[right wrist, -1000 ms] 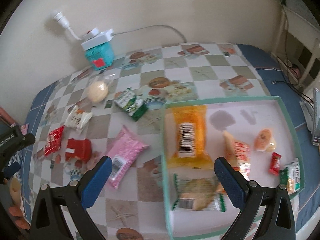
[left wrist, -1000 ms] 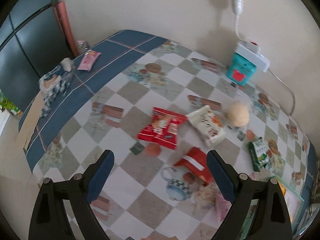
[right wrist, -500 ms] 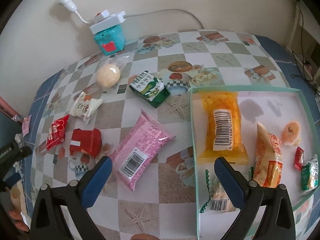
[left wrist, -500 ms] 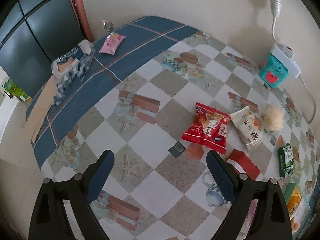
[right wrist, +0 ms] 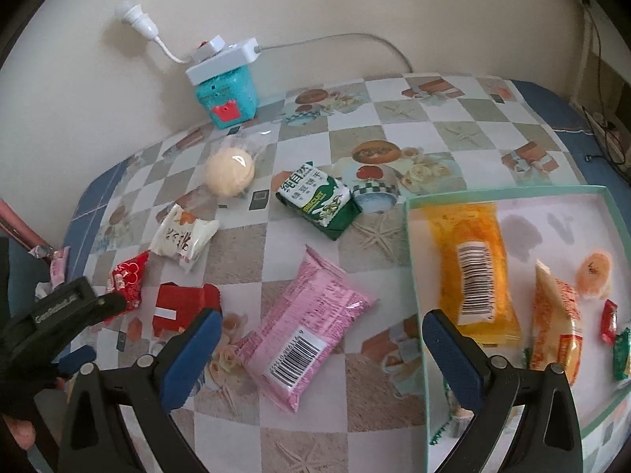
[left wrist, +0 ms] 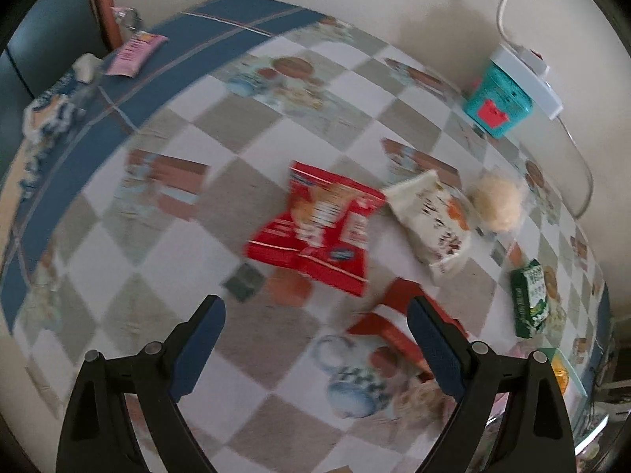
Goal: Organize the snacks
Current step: 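Move both tools back over the remaining snacks, then grasp the red wafer box with the left tool while the right grasps the pink bread bag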
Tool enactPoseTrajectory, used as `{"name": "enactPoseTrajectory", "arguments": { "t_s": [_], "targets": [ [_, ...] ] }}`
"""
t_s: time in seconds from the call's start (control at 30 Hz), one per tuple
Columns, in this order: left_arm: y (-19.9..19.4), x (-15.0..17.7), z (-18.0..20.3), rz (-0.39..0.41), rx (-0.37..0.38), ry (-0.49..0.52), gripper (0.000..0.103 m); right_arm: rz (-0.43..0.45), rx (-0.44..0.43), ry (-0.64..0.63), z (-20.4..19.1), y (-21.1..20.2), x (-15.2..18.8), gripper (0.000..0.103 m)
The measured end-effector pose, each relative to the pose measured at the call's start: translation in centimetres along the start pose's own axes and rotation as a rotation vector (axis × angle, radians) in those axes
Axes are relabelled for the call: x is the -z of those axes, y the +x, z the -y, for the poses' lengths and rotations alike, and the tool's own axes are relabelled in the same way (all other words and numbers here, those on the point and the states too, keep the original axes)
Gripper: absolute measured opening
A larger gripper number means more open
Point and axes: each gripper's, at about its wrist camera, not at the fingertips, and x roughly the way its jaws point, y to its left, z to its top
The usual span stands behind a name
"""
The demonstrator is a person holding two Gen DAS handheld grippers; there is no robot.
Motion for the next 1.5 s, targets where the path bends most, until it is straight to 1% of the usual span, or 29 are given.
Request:
{"name": "enactPoseTrajectory", "arguments": {
  "t_s": [0.07,0.27,0.43,0.57,0.83,0.9,1.03,1.13,1.33,1.5],
  "targets": [
    [0.5,0.0,0.7,-0.006,0.014,0.003,0.094,-0.003,0.015,-0.006,-0.2,0.6,0.0,0.103],
    [1.6,0.1,1.7,-0.007,0.005,-0.003,0.094,-0.007,0.054,-0.037,-1.3,2.2,0.0,0.098],
    [2.1,0.1,2.4,-0.003,0.001,0.013,0.094,-0.015,0.057,-0.061,-2.1,3.0,0.2,0.098],
    [2.3,0.3,3.2,-0.001,0.01,0.041,0.094,-0.037,0.051,-0.07,-2.4,3.9,0.6,0.098],
    [2.7,0.6,4.2,0.011,0.034,0.069,0.094,-0.055,0.063,-0.046,-1.4,4.8,0.7,0.097],
    [3.0,0.6,4.7,0.01,0.036,0.078,0.094,-0.054,0.066,-0.04,-1.1,4.8,0.6,0.095],
    [3.0,1.0,5.7,0.024,0.043,0.113,0.094,-0.059,0.056,-0.034,-0.8,4.9,0.6,0.094],
    [3.4,1.3,6.5,0.018,0.049,0.137,0.094,-0.059,0.052,-0.032,-0.7,4.9,0.6,0.093],
    [4.5,1.8,6.8,-0.034,-0.001,0.152,0.094,-0.063,0.051,-0.036,-0.7,5.0,0.6,0.093],
    [4.0,1.2,4.9,-0.058,-0.023,0.116,0.094,-0.069,0.055,-0.043,-0.9,5.0,0.7,0.093]
  ]
}}
